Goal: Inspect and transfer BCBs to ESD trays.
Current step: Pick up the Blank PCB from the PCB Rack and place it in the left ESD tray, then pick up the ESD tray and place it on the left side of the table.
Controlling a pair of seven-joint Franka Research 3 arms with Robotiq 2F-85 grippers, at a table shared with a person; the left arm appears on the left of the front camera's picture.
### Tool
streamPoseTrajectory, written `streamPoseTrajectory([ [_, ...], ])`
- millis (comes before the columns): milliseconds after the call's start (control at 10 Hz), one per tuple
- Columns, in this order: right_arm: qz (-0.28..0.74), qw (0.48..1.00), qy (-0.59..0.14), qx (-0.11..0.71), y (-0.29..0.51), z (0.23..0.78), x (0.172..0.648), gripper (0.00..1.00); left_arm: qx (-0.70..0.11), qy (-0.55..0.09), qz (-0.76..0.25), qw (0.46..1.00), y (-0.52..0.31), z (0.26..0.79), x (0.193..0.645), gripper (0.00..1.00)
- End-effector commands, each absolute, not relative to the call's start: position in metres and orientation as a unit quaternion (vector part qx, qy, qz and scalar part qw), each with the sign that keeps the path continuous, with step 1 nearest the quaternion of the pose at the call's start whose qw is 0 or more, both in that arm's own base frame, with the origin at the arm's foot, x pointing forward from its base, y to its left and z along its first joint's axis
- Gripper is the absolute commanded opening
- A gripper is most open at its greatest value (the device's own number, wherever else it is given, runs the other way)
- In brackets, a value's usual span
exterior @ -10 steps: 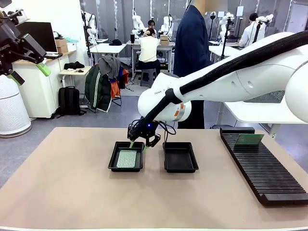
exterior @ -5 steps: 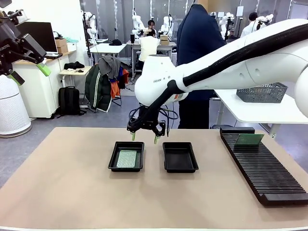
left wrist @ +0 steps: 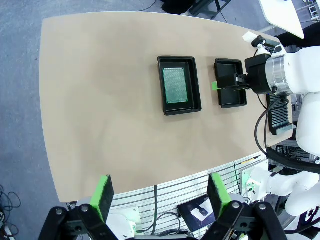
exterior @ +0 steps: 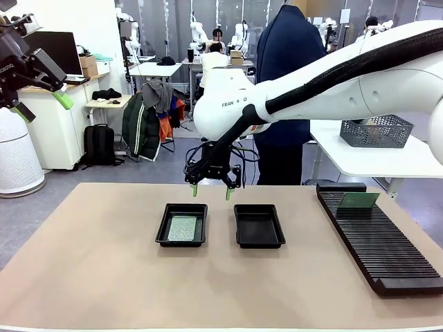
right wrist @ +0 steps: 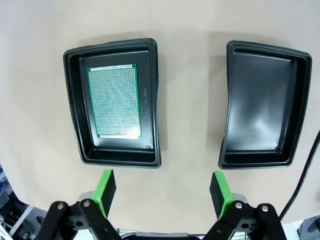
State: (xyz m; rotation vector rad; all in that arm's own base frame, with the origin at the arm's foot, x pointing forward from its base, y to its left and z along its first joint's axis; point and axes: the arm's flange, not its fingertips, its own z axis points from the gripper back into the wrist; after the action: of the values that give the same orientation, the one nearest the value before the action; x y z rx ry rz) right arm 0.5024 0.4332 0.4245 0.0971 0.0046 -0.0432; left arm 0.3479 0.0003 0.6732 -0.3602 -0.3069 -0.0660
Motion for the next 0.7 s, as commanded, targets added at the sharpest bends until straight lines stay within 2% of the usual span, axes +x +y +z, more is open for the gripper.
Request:
streamPoseTrajectory([
  [0,-0.021,0.998,-0.002,0.052,0.4341,0.4216,0.5009,1.00,-0.178,-0.152,-0.032,0.972,0.0002,0.6726,0.3476,1.00],
  [600,-0.021,0.998,-0.002,0.052,0.4341,0.4216,0.5009,1.00,-0.178,-0.152,-0.032,0.972,0.0002,0.6726,0.3476,1.00],
])
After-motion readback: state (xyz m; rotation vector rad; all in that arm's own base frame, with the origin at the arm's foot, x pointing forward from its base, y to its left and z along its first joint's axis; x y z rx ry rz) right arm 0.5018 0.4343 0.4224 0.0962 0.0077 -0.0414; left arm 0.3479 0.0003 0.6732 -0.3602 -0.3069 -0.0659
